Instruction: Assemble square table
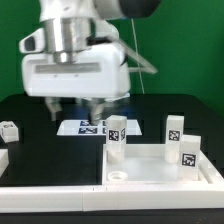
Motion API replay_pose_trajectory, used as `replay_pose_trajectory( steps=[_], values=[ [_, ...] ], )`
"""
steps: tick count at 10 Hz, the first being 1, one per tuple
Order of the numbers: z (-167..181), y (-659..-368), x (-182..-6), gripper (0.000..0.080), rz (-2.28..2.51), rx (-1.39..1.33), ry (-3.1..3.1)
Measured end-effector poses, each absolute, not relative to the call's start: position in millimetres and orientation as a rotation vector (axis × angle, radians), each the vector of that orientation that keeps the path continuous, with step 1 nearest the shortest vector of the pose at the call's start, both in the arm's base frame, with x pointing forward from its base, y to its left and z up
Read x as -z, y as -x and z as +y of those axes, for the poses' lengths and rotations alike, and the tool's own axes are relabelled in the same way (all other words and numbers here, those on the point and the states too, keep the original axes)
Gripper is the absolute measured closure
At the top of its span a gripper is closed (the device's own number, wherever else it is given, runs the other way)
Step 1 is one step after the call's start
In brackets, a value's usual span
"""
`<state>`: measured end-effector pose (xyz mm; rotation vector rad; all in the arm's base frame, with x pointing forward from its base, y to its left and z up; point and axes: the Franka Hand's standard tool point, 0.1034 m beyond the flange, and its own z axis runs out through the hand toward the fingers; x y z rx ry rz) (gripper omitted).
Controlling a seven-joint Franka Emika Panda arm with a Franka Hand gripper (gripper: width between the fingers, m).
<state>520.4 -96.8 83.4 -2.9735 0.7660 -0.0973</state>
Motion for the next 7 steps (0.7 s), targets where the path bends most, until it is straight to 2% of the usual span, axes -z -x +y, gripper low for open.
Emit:
replay_pose_trajectory(
  steps=[2,3,7],
  values=[
    [-139,-487,-67.8,0.015,0.472,0.004,3.026],
    [-153,-483,-66.3,0.015,0.319,0.019,3.056],
    [-163,-482,-67.3,0.015,-0.095,0.032,3.087]
  ],
)
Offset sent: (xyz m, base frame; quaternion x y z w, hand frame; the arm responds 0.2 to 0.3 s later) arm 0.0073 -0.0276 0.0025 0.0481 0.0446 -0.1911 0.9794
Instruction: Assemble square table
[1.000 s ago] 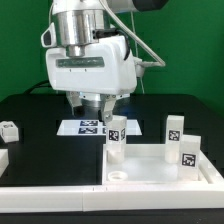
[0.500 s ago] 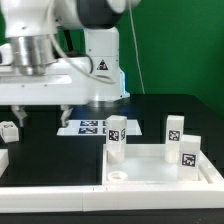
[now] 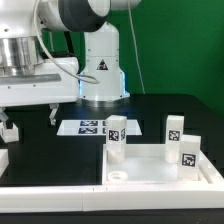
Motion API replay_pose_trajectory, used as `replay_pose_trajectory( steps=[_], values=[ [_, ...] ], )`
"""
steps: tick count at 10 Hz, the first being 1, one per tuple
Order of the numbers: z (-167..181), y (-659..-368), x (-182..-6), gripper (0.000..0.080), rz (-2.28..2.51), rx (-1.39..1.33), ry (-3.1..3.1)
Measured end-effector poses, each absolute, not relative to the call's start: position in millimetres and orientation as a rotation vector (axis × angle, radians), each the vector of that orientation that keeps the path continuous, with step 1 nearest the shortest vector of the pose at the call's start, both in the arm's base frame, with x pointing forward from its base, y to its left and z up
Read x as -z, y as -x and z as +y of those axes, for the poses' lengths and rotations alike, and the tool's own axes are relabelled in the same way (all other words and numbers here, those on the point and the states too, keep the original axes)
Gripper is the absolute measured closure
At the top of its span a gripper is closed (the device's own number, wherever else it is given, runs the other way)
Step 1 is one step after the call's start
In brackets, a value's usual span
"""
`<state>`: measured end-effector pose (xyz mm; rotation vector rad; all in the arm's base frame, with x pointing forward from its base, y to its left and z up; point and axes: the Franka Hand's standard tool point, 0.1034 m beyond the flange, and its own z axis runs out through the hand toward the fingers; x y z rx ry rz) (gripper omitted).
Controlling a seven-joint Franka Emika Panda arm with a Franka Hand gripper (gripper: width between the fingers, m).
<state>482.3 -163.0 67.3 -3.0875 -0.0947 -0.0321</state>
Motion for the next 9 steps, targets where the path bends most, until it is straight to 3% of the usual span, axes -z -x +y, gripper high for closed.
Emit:
replay_pose_trajectory(
  steps=[2,6,9],
  values=[
    [-167,-480,-66.5,0.015,-0.333,0.023,3.081],
    [-196,-429,-40.6,0.015,-0.784,-0.166,3.093],
    [-198,-422,-36.3,0.015,-0.757,-0.187,3.102]
  ],
)
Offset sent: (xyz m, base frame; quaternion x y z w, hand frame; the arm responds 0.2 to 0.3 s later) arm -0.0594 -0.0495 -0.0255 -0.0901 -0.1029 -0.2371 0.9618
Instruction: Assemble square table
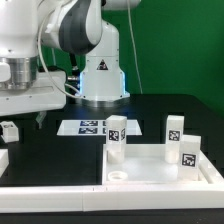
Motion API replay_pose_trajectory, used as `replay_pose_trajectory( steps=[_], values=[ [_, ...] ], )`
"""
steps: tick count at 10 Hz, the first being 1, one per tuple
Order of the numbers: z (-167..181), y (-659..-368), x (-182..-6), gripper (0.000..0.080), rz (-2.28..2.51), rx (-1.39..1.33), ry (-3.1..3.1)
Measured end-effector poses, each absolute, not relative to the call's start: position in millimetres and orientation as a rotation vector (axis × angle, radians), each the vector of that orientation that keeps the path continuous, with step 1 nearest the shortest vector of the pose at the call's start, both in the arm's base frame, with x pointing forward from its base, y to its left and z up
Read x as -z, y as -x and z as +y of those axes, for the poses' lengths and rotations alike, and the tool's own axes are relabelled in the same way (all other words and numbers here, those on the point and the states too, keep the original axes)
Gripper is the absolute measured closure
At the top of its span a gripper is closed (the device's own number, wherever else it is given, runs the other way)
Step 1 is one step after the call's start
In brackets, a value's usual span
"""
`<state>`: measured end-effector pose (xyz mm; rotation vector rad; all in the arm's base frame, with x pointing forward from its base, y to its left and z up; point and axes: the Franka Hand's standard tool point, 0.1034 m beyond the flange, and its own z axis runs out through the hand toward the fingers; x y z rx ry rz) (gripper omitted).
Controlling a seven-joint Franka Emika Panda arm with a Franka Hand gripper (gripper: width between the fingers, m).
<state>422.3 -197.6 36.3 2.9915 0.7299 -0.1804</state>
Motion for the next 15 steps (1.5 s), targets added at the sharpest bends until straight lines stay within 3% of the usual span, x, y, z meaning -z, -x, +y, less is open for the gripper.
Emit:
replay_pose_trajectory(
  steps=[4,6,11,13,15],
  values=[
    [-186,-405,-9.0,0.015,0.64,0.702,-2.889],
    [-188,-407,-2.6,0.015,0.683,0.817,-2.835],
    [-194,-395,-36.8,0.015,0.699,1.224,-2.679],
    [-188,-390,-29.7,0.015,0.688,1.388,-2.59],
    [-195,-394,-24.9,0.015,0.729,1.376,-2.578]
  ],
)
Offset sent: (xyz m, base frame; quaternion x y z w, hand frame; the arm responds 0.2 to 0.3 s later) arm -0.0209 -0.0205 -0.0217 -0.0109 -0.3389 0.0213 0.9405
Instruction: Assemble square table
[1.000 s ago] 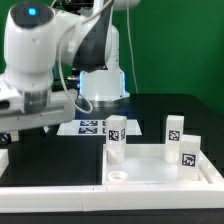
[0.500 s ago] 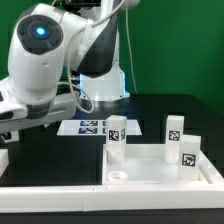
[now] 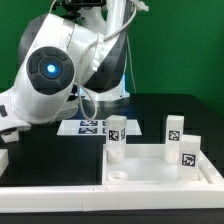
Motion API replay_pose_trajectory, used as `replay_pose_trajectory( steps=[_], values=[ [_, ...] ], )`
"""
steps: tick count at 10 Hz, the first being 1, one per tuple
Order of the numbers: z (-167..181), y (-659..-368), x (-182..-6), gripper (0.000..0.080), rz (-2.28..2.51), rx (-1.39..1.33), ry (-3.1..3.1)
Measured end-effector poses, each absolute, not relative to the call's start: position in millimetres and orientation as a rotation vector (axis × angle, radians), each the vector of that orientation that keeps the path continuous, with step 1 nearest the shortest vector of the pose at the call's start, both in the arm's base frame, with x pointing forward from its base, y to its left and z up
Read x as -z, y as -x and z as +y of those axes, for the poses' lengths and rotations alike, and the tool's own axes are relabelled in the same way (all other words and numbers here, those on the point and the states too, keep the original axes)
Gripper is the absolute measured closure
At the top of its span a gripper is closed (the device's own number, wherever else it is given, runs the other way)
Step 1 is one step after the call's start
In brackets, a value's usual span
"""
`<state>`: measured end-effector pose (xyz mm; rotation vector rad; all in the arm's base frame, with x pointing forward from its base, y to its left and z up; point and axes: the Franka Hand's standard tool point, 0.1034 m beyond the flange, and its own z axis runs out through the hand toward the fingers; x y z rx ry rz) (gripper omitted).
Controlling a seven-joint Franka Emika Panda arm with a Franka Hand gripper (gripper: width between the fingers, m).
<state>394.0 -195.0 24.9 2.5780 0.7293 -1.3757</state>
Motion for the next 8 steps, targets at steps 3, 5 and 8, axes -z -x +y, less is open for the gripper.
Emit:
replay_pose_trajectory(
  steps=[3,5,8],
  values=[
    [-230,-401,-40.3,0.015,0.8,1.312,-2.545],
    [-238,-405,-45.5,0.015,0.799,1.277,-2.555],
    [-238,-405,-41.3,0.015,0.772,1.262,-2.554]
  ],
)
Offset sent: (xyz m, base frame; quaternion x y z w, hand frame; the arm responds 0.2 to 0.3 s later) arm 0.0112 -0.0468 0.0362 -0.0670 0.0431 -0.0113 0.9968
